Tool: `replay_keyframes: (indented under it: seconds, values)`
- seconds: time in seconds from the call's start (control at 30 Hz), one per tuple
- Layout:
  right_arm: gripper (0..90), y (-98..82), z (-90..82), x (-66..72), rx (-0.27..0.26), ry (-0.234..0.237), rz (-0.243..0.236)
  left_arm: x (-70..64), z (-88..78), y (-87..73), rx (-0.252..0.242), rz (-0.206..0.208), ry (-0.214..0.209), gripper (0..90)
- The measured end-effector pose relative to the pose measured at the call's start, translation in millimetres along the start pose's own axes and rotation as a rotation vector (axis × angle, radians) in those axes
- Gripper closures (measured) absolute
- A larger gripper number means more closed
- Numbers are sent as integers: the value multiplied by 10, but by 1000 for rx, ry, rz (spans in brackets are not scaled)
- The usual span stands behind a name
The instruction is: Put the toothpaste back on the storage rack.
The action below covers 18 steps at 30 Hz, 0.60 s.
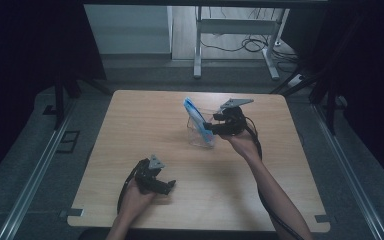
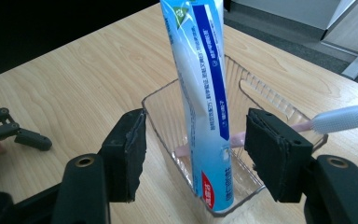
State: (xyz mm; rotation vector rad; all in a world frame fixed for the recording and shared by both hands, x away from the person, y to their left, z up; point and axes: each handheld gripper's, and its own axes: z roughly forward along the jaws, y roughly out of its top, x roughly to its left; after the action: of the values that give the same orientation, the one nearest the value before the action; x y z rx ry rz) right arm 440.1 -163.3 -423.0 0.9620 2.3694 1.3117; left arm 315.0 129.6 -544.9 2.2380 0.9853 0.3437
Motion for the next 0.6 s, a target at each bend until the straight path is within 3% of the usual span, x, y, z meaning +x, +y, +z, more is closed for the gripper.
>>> replay_keyframes:
  seconds: [0.6]
  values:
    - [300, -137, -112, 36, -6, 4, -30, -1, 0, 0, -1, -1, -1, 17]
